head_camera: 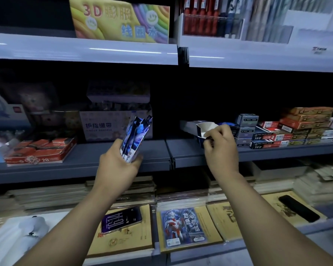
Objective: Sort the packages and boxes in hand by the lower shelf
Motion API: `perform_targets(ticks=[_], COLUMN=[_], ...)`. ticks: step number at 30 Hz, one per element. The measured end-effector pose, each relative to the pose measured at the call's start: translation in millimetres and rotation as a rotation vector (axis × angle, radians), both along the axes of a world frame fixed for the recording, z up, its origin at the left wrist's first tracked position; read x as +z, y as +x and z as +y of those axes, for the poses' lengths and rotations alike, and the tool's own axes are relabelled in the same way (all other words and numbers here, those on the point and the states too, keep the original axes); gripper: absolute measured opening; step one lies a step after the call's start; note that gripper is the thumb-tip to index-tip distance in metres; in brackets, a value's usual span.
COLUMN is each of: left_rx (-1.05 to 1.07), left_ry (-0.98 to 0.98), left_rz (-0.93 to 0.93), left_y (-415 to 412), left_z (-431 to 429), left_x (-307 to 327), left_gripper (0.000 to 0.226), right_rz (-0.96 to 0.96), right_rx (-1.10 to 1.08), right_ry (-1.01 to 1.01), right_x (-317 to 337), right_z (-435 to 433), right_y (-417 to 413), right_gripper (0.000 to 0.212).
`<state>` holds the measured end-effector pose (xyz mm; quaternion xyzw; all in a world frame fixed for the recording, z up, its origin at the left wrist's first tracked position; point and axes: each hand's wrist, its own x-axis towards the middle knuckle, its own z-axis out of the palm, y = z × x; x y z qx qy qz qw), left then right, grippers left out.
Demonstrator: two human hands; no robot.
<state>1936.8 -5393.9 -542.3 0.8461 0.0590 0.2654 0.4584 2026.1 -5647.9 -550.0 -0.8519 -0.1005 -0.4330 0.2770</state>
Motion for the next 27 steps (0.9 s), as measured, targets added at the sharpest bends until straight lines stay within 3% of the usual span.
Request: perform_targets(ticks=[5,8,11,16,20,27], left_rx=[-0.040,-0.031,-0.047,-0.285,-0.493,-0.537], left_ry=[-0.139,-0.237,-0.308,-0.538,-0.746,-0.781], left_rz=[-0.090,-0.188,-0.221,-0.033,0.066,0.128], left_y=[-17.3,-28.9,-42.2,-67.4,-82.7,-95.1], left_z=[5.4,17.8,34.3,55.0,58.3,72.6], left_x=[10.7,16.9,21.7,23.6,18.0,4.3], left_gripper=[0.027,0.027,0.024,0.036,0.027,0.034], right_rz=[-0.338,-0.397,-0.249,0.047,0.253,0.548], right_rx=[0.206,0.367,0.582,0.910,1.024,1.121], right_ry=[0.073,0.135,0.209,0.373,0.489,0.839], right_x=[35.0,51.2,55.5,55.2,49.4,39.9], right_z=[26.2,41.1,56.5,85.5,110.5,144.1], right_y=[-39.6,-61.0,-72.0,-88.0,-94.8,-101.8], right_gripper=[0.013,0.014,0.014,0.022,0.023,0.039])
